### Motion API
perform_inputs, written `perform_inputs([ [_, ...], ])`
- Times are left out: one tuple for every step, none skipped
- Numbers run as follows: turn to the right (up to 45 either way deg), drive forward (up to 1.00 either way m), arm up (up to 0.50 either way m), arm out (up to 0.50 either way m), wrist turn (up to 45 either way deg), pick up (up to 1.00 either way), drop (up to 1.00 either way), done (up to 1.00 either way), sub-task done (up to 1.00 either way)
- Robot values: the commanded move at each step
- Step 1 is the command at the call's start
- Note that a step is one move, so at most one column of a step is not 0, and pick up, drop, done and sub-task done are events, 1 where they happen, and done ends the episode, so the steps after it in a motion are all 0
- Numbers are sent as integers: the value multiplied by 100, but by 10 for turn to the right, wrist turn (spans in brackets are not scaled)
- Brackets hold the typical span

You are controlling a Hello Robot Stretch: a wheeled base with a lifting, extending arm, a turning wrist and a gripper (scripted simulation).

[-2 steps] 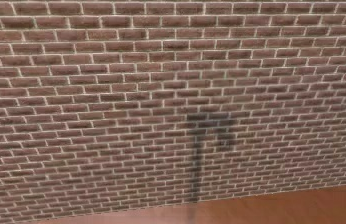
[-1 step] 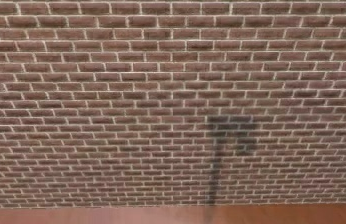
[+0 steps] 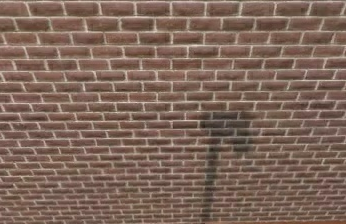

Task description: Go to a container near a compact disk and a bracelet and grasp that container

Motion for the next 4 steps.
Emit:
perform_inputs([
  [450, 0, 0, 0, 0, 0, 0, 0, 0],
  [450, 0, 0, 0, 0, 0, 0, 0, 0],
  [450, 0, 0, 0, 0, 0, 0, 0, 0],
  [30, 0, 0, 0, 0, 0, 0, 0, 0],
])
